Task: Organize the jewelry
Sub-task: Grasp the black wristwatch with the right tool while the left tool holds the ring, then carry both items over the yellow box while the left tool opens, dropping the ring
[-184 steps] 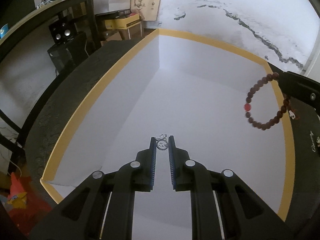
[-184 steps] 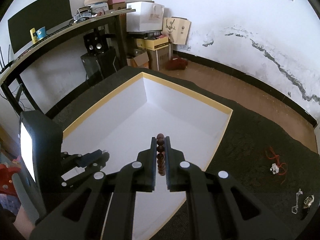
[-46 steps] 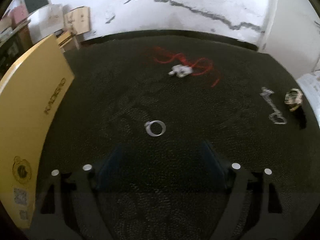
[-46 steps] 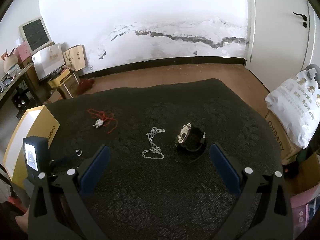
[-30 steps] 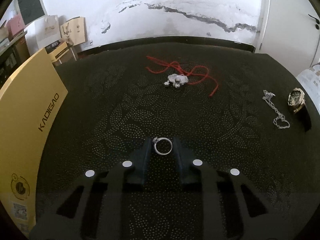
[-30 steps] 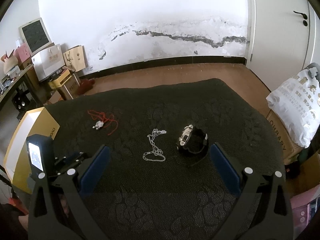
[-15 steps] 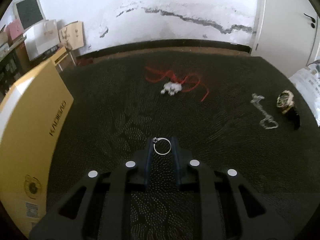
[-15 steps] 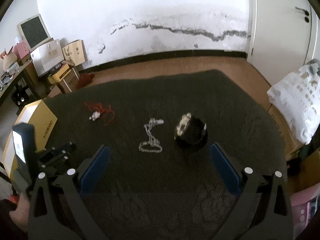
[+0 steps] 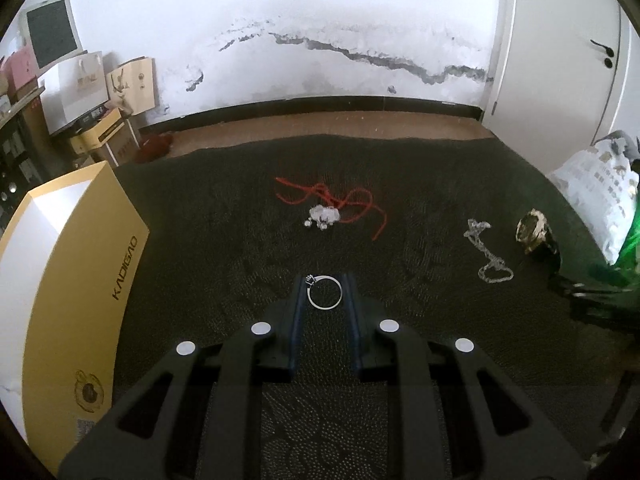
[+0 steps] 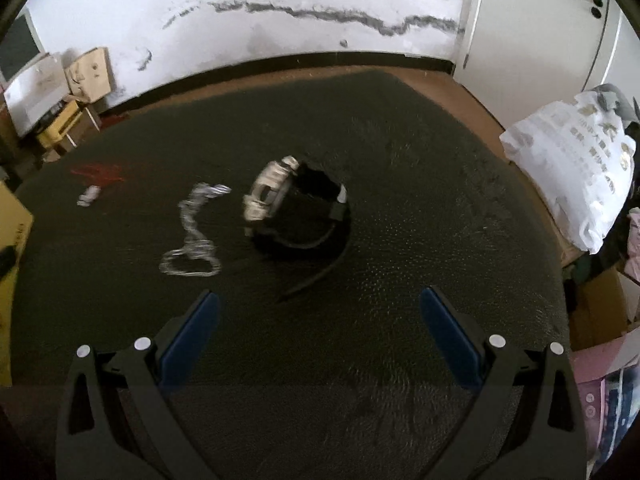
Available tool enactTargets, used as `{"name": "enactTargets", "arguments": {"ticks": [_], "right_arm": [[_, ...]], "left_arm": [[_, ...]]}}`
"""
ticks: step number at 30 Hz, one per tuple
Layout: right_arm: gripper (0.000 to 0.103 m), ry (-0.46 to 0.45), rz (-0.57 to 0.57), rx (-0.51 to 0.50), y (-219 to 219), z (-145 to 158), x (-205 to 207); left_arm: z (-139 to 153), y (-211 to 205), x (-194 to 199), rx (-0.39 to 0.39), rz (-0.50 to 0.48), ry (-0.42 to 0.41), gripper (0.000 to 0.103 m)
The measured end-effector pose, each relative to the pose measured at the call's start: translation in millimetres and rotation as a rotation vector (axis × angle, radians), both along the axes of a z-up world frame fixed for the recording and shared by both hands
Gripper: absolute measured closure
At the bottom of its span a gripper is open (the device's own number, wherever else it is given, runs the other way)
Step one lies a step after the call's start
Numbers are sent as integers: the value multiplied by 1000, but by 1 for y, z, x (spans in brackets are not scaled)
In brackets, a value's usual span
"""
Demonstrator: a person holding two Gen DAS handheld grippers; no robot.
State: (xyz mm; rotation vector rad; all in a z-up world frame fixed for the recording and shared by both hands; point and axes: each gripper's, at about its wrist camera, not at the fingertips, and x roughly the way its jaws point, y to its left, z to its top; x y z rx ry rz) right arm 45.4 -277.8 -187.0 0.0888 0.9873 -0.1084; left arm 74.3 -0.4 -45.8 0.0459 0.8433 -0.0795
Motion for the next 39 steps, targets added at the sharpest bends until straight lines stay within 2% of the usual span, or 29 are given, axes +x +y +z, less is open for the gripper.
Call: {"name": "enactTargets", "arguments": {"ticks": [3,5,11,13,14,15,18,23,26,31,39], "right_arm": [[6,15,5,-32,0,-20,17],[6,-20,12,-18,0,-25,24],[6,-31,7,13,-2,-22,49],[16,-32,0,-9,2,-20,53],[32,-40,8,-1,3,-18,53],[41,-42,9,-13,5,-14,53],[45,-17,2,20,4,-10,55],[46,-44,26,6,21,14,50],[46,-64,75,10,48,37,44],[46,-103,212,82,116,81,29],[46,-181,481,128,252,140,-2]], "left_arm": [[4,3,0,-15,0,0,84],[6,4,-1,-21,0,-3,84],[9,7,-1,-24,-5,0,84],[9,7,-1,-18,-7,1,84],[8,7,-1,-16,-6,1,84],[9,9,-1,-13,-4,3,84],[10,12,-1,-9,6,7,84],[20,23,-1,-6,23,6,84],[29,37,-2,-1,50,-1,84],[48,71,-9,-9,97,4,84],[78,143,-41,-22,188,-32,84]]}}
